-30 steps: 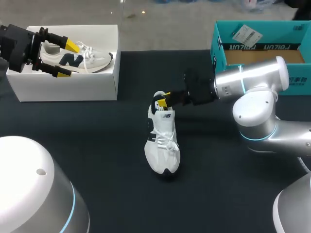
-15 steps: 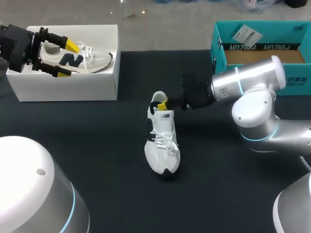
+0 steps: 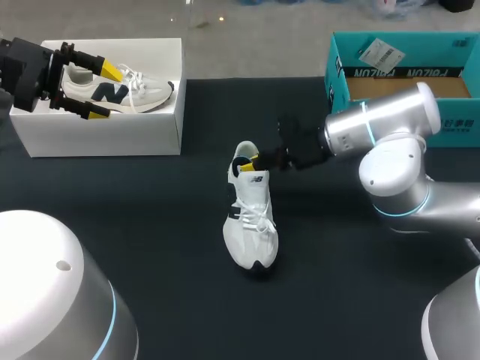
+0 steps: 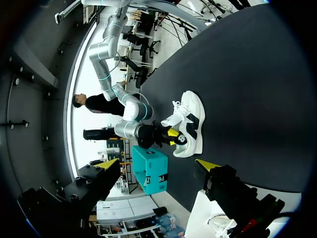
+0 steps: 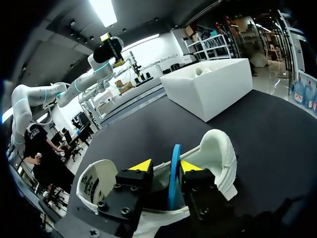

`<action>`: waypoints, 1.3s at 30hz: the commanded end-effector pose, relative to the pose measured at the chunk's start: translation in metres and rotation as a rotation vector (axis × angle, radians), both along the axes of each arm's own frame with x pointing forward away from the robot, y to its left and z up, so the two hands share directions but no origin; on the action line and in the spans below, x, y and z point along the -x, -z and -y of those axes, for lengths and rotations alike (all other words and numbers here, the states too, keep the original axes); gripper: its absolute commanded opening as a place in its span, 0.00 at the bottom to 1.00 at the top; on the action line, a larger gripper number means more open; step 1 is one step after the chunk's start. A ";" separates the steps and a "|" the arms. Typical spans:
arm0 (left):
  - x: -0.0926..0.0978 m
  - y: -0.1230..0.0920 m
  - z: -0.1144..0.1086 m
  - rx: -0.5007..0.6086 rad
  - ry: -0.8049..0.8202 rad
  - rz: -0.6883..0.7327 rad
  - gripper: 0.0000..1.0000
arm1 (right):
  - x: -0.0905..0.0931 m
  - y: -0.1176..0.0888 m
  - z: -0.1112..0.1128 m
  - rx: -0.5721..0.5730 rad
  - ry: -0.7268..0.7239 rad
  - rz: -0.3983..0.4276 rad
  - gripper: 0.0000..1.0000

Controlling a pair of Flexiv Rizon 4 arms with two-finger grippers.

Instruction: Take the shoe out of the shoebox, open the shoe tongue, remove and reinsert the insole, then place the shoe into the shoebox

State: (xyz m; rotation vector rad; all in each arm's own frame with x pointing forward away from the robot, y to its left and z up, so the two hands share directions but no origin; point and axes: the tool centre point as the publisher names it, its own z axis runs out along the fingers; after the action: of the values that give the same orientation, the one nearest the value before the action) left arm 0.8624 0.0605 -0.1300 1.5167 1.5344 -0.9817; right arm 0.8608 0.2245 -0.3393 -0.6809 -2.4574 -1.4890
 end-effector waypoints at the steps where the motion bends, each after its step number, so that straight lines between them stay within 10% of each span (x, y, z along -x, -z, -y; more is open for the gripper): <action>1: 0.000 -0.001 0.000 -0.004 0.000 0.000 1.00 | 0.000 -0.005 -0.003 0.007 0.003 0.019 1.00; 14: 0.000 -0.001 0.000 -0.004 0.000 0.000 1.00 | -0.007 -0.013 0.000 0.022 0.009 0.050 1.00; 16: 0.000 -0.001 0.000 -0.004 0.000 0.000 1.00 | -0.008 -0.012 -0.001 0.023 0.011 0.050 0.45; 19: 0.000 -0.001 0.000 -0.004 0.000 0.000 1.00 | -0.008 -0.010 -0.004 0.027 0.009 0.048 0.00; 39: 0.000 -0.001 0.000 -0.004 0.000 0.000 1.00 | -0.015 -0.004 -0.007 0.077 0.013 0.080 0.00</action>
State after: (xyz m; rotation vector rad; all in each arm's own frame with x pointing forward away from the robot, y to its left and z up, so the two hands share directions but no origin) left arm 0.8624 0.0605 -0.1300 1.5167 1.5344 -0.9817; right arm 0.8754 0.2279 -0.3346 -0.6510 -2.5763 -1.4739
